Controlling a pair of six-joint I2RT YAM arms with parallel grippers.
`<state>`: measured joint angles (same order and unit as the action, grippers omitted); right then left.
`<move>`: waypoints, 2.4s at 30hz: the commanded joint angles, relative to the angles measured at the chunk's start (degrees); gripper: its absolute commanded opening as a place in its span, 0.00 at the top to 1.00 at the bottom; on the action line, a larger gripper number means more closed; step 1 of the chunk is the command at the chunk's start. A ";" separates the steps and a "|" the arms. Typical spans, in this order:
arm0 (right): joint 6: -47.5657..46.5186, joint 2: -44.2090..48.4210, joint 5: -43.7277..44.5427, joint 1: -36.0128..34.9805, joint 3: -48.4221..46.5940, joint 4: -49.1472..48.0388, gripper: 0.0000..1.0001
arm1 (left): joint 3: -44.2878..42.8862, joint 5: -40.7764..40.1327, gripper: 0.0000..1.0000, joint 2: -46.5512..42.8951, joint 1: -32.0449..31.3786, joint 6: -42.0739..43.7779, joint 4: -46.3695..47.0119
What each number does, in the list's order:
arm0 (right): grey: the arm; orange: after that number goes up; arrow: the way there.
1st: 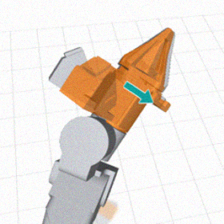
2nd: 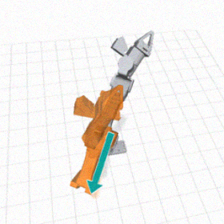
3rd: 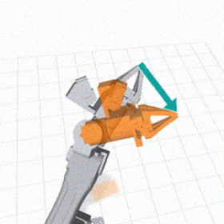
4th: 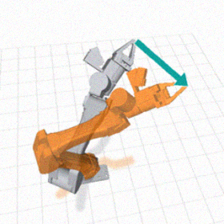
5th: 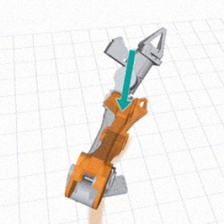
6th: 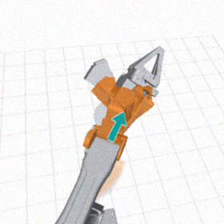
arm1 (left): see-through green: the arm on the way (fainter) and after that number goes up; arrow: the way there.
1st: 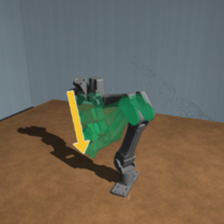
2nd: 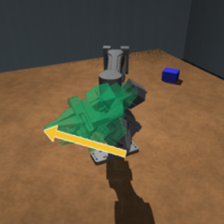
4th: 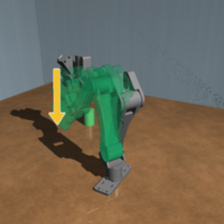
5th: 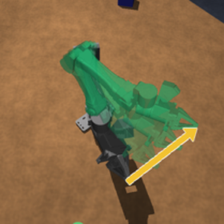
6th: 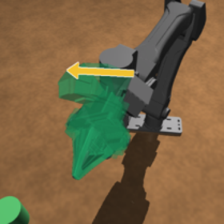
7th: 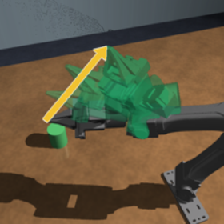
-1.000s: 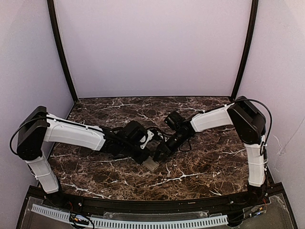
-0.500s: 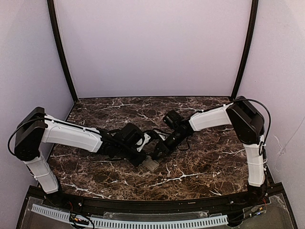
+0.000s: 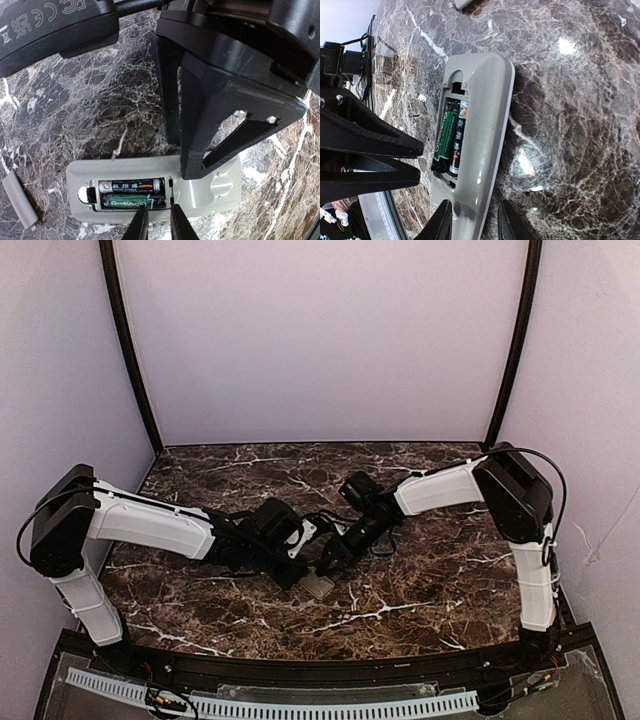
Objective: Load the batteries into the remote control
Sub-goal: Press the battery in the battery compartment.
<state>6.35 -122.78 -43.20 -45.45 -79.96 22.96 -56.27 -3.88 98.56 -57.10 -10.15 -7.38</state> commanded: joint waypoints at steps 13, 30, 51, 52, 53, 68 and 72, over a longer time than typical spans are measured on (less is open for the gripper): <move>0.08 -3.05 5.66 -1.13 -0.75 2.89 0.69 | -0.94 -0.38 0.82 1.46 0.21 1.19 0.31; -0.13 -3.61 5.41 -1.48 -0.68 3.19 0.68 | -1.89 -1.58 0.82 1.01 0.23 2.14 1.17; -0.37 -3.86 5.41 -1.57 -0.48 3.30 0.68 | -1.44 -0.33 0.81 2.80 0.22 1.98 1.66; -0.37 -3.88 5.41 -1.53 -0.46 3.27 0.68 | -1.46 -0.33 0.81 2.83 0.21 2.00 1.66; -0.45 -3.90 5.41 -1.56 -0.46 3.26 0.69 | -1.42 -0.38 0.81 2.92 0.18 1.99 1.51; -0.92 -3.96 5.93 -1.56 -0.54 3.84 0.70 | -0.34 -2.60 0.89 3.99 0.31 3.06 -0.62; -0.99 -4.05 6.02 -1.53 -0.54 3.92 0.70 | 1.12 -2.76 0.90 4.30 0.46 2.65 -0.30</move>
<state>6.07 -123.28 -41.30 -46.11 -81.14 23.81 -57.28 -5.61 101.49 -57.10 -7.66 -4.99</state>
